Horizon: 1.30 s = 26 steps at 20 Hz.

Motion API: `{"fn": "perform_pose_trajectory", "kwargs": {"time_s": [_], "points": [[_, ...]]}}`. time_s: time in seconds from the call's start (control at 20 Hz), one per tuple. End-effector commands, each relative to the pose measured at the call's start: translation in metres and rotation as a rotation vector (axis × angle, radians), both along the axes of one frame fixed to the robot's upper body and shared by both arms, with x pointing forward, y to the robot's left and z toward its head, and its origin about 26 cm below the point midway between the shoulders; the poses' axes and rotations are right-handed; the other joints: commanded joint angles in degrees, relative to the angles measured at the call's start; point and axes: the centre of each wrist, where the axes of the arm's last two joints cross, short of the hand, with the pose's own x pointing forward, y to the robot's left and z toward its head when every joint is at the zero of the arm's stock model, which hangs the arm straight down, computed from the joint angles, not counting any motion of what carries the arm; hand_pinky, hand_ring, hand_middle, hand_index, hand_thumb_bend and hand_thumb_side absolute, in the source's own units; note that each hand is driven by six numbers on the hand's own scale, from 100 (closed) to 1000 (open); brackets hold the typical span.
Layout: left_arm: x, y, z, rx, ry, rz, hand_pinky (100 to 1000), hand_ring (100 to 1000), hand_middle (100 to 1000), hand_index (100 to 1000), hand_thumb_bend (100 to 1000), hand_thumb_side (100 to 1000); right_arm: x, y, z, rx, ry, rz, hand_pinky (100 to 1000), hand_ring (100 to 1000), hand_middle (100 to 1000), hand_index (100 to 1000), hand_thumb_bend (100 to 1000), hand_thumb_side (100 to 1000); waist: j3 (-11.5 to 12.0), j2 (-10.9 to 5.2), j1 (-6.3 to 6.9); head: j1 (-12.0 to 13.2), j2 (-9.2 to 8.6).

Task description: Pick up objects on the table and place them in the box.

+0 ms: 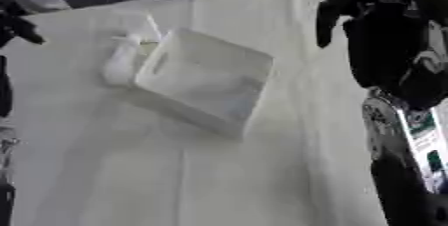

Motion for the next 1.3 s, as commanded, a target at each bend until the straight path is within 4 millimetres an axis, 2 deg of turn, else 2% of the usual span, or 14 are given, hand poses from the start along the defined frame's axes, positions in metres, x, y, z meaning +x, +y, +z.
{"fn": "perform_pose_trajectory", "kwargs": {"time_s": [0.05,0.3,0.45,0.5,0.55,0.6,0.65,0.7,0.85,0.9,0.95,1.05,1.3], "points": [[-0.003,0.004,0.006,0.029,-0.016,0.002,437,556,646,794,431,824,-0.001,-0.001,0.003,-0.001,-0.01,-0.004,249,414,520,717,100,851,0.03,-0.76,-0.19,0.56,0.01],[-0.004,0.012,0.009,0.072,-0.024,0.026,441,575,666,797,424,819,-0.001,-0.001,0.003,-0.002,-0.008,-0.007,248,413,518,716,100,849,-0.09,-0.65,-0.14,0.96,0.01],[-0.007,0.025,0.011,0.14,-0.024,0.075,439,584,675,796,438,801,-0.001,-0.001,0.002,-0.006,-0.007,-0.01,247,413,517,715,100,848,-0.25,-0.65,-0.08,1.06,0.01],[-0.009,0.032,0.013,0.193,-0.01,0.103,435,592,679,799,571,692,-0.001,-0.002,0.002,-0.009,-0.006,-0.011,247,412,517,715,100,847,-0.3,-0.66,0.04,1.09,0.01],[-0.011,0.039,0.014,0.253,0.014,0.141,435,592,679,799,571,692,-0.001,-0.002,0.001,-0.012,-0.004,-0.011,247,412,517,715,100,847,-0.37,-0.7,0.15,1.15,0.01],[-0.013,0.044,0.016,0.299,0.045,0.184,388,569,664,788,705,583,-0.002,-0.002,0.001,-0.016,0.0,-0.012,246,411,516,715,100,845,-0.44,-0.75,0.3,1.19,0.01],[-0.014,0.048,0.017,0.329,0.079,0.229,401,575,668,791,686,601,-0.002,-0.002,0.0,-0.019,0.002,-0.011,246,412,516,715,100,845,-0.54,-0.8,0.42,1.27,0.01],[-0.016,0.051,0.018,0.352,0.117,0.273,367,563,664,785,760,557,-0.002,-0.002,0.0,-0.023,0.005,-0.011,246,411,515,715,100,844,-0.66,-0.82,0.56,1.29,0.01],[-0.018,0.057,0.022,0.425,0.208,0.387,355,553,659,785,805,551,-0.002,-0.002,-0.001,-0.03,0.008,-0.008,245,411,514,714,100,843,-0.99,-0.89,0.76,1.37,0.01],[-0.018,0.058,0.024,0.447,0.23,0.415,318,523,630,763,846,543,-0.002,-0.002,-0.001,-0.031,0.009,-0.007,245,411,513,714,100,843,-1.07,-0.93,0.79,1.41,0.01],[-0.018,0.06,0.026,0.467,0.251,0.445,323,527,633,766,837,546,-0.002,-0.002,-0.001,-0.032,0.01,-0.005,245,411,513,714,100,843,-1.17,-0.98,0.81,1.46,0.01],[-0.017,0.061,0.032,0.491,0.289,0.5,290,501,608,743,915,530,-0.002,-0.001,-0.002,-0.033,0.012,-0.002,246,411,513,713,100,844,-1.37,-1.12,0.85,1.41,0.01],[-0.008,0.07,0.04,0.579,0.438,0.587,282,509,613,750,965,578,-0.003,-0.001,-0.003,-0.037,0.019,0.001,246,410,512,713,100,842,-1.69,-1.53,1.08,1.14,0.01]]}}
